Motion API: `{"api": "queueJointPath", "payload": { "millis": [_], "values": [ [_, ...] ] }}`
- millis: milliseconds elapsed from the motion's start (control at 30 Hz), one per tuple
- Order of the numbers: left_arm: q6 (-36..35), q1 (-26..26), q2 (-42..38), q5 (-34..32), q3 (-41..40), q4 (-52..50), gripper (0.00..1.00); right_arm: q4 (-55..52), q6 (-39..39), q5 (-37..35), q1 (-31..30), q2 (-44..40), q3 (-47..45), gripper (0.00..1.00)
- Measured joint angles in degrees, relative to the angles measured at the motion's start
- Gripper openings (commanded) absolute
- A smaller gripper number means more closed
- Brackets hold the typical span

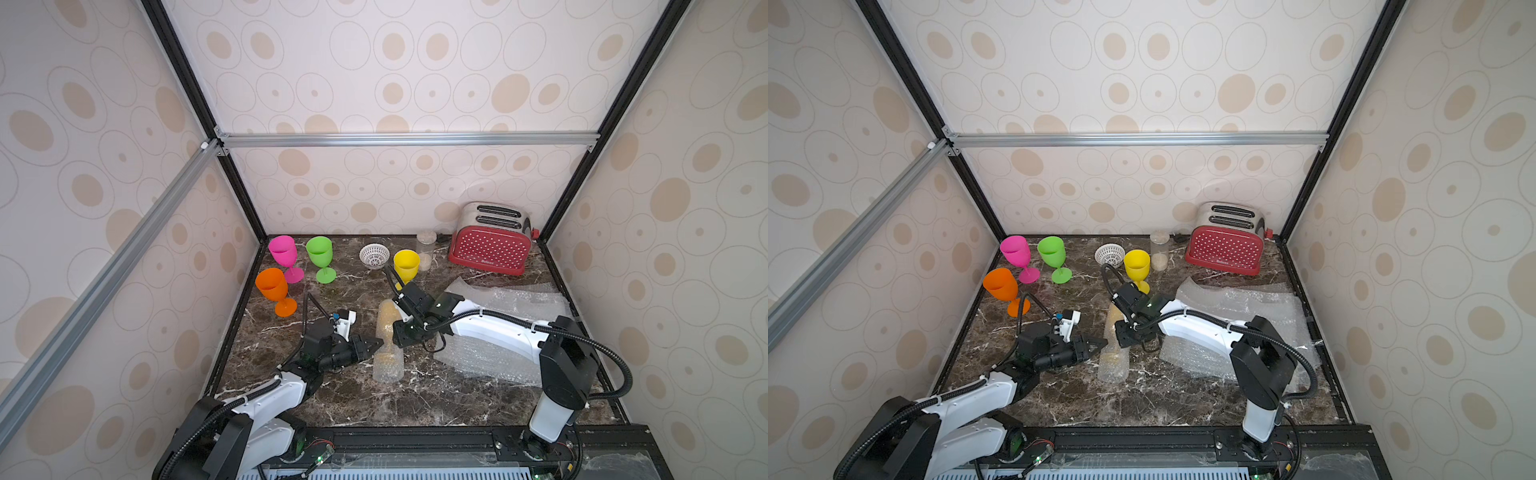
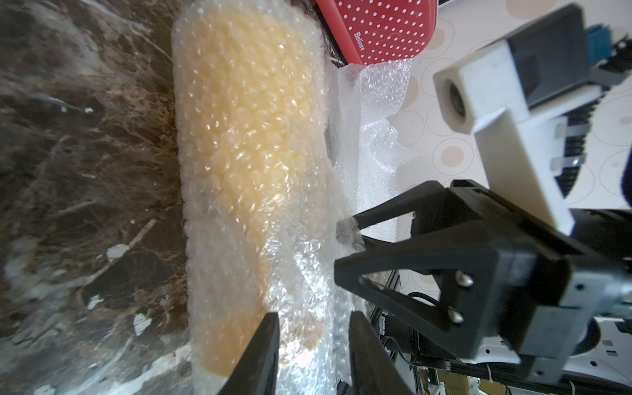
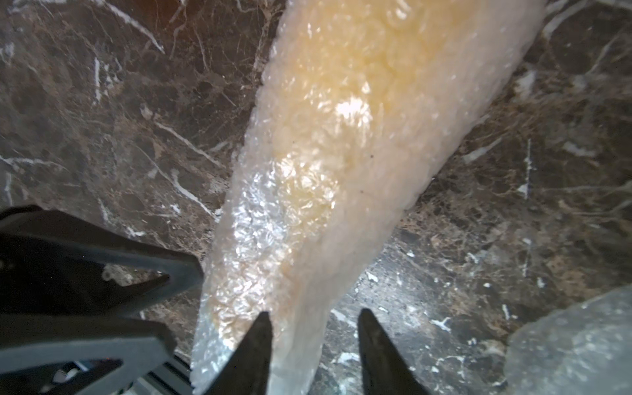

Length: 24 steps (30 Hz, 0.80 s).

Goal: Unpack wine glasses from bubble wrap
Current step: Unwrap the bubble wrap at the center of the board.

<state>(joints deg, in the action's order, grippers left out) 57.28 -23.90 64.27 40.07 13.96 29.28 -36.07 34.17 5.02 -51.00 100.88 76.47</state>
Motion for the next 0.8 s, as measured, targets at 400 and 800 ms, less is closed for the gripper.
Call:
{"api": "queueJointPath", "payload": {
  "millis": [400,800],
  "values": [
    [-8.9,0.0,3.4,-3.8,8.3,-13.0,0.70,-0.3,-1.7,-3.0,0.0,-0.6,-5.2,0.04],
    [-14.4,-0.6,14.8,-0.9,13.8,-12.5,0.70,3.9,-4.0,-0.9,0.0,-3.4,-6.4,0.04]
  ]
}}
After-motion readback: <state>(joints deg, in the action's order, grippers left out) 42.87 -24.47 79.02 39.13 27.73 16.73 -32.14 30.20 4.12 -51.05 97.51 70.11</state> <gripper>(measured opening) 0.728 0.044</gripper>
